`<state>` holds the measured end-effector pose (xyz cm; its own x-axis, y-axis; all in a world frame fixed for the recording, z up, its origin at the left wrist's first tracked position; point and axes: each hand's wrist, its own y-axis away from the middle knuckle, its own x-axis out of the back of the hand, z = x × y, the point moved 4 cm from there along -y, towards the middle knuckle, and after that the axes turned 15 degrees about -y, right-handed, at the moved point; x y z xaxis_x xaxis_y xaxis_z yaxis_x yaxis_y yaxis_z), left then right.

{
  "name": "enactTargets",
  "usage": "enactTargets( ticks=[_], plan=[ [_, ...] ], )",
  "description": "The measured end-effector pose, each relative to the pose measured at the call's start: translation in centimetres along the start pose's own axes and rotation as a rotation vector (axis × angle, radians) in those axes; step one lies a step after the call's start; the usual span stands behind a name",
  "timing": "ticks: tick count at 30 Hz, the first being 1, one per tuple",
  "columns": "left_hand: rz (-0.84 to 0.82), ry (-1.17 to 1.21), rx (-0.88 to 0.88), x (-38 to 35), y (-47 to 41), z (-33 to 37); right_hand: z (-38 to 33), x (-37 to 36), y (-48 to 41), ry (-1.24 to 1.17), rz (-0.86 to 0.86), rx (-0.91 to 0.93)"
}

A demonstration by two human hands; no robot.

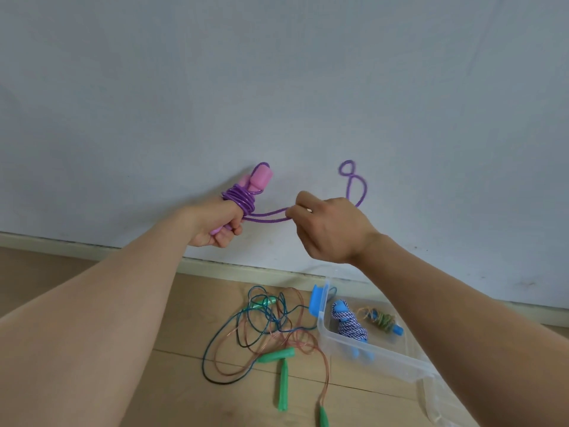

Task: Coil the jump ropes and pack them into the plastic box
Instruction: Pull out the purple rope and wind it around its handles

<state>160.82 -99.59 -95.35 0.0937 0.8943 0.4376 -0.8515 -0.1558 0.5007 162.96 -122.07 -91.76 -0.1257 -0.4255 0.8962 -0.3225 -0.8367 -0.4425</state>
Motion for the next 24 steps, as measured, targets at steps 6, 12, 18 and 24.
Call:
enactTargets(
  ticks=[6, 12, 18, 24],
  plan=[
    [0.145, -0.02, -0.065, -0.7, -1.0, 0.6, 0.8, -2.2, -0.2, -0.171, -0.244, -0.383],
    [0.241, -0.717, -0.136, -1.7, -1.2, 1.2, -3.5, -1.4, -2.0, -0.164, -0.258, -0.134],
    [0.221, -1.418, -0.31, -3.3, -0.6, 1.4, -1.3, -0.8, -2.6, 0.084, -0.039, 0.07],
    [0.319, -1.274, -0.594, -4.0, -0.1, 4.0, 2.6, 0.5, -0.8, 0.009, -0.042, -0.239]
  ],
)
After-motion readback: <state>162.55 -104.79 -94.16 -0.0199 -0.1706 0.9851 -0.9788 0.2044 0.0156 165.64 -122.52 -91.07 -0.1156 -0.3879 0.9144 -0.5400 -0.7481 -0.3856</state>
